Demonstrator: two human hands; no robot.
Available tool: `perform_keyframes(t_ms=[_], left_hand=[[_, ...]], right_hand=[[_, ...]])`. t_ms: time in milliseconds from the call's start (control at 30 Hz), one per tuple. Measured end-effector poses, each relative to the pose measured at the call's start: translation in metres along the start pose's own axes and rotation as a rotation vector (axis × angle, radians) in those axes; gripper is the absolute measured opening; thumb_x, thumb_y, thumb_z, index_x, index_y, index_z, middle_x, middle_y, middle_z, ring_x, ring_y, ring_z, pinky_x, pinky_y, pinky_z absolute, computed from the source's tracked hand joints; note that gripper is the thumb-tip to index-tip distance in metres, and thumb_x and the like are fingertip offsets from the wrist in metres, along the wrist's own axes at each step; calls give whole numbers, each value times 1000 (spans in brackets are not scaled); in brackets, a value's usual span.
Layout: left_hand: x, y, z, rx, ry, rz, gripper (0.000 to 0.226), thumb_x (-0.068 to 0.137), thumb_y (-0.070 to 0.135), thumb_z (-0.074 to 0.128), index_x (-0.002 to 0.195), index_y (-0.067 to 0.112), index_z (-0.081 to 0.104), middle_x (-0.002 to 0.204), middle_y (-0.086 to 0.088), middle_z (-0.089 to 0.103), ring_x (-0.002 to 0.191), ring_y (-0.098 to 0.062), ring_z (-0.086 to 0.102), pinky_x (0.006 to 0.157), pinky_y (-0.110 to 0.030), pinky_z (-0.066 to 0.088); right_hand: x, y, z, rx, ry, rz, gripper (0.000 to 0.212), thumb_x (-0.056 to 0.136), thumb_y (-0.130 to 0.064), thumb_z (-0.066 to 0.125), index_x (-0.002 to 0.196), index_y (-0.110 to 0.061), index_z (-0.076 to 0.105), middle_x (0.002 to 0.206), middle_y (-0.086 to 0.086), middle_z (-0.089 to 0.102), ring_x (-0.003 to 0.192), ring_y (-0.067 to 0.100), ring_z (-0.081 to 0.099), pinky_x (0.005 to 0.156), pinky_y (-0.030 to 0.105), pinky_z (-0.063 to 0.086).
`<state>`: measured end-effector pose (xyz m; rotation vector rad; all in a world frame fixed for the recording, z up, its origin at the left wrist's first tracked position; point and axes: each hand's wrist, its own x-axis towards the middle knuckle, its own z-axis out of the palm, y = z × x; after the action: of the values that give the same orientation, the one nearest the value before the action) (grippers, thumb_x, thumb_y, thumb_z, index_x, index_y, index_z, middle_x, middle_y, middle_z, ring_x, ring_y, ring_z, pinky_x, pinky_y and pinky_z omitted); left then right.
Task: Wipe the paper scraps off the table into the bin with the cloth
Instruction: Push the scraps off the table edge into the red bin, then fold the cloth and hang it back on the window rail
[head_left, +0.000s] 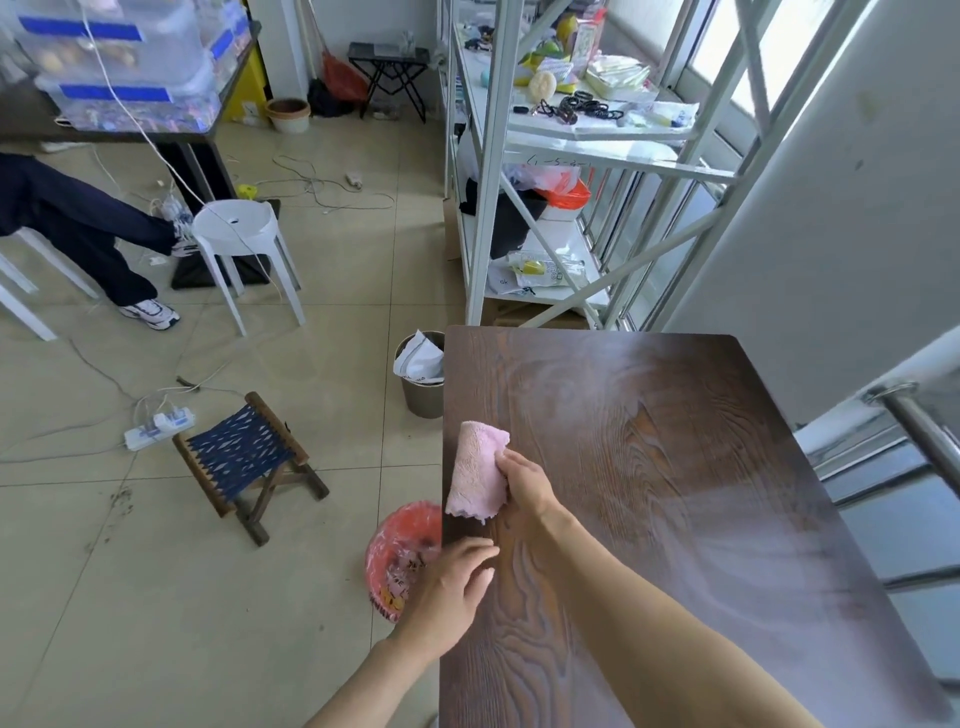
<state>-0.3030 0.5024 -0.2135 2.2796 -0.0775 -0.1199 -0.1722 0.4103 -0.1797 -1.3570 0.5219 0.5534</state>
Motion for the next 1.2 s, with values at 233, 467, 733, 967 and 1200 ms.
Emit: perform_keyframes(t_ms=[233,467,733,967,1200], left_hand=[[56,42,-32,-870,229,-582,29,97,5,38,121,4,54,113,-16,63,96,-28,62,87,-37,52],[96,117,-32,-829,-49,-534,34,94,29,37,103,14,67,92,-15,71,73,-24,68,64,-34,53],[140,196,23,-615,-127,-360,20,91,15,56,97,0,67,88,-14,69,79,-25,64,61,-28,47],[177,271,90,-472,104,-304,15,87,13,61,80,0,63,73,-8,62,69,-23,55,62,-31,43],[213,353,141,-464,101,-220,11,89,20,52,90,11,58,87,-8,64,85,-27,60,75,-35,48]], right_hand=[[-22,-14,-24,50,-23,-35,20,91,-16,56,98,-1,68,79,12,71,65,23,67,57,28,54],[-42,-45,-58,-350,244,-357,18,89,-16,50,82,-9,65,74,-4,66,70,12,62,58,16,45],[-58,-94,-165,-305,539,-470,18,90,-19,53,76,-12,61,66,-8,61,61,4,55,60,22,40],[-79,-124,-280,-213,719,-439,15,85,-18,54,74,-15,64,68,-3,64,70,19,59,64,26,40],[-93,-144,-390,-205,627,-298,54,80,-56,60,50,-17,37,51,-1,35,49,15,35,50,26,29]])
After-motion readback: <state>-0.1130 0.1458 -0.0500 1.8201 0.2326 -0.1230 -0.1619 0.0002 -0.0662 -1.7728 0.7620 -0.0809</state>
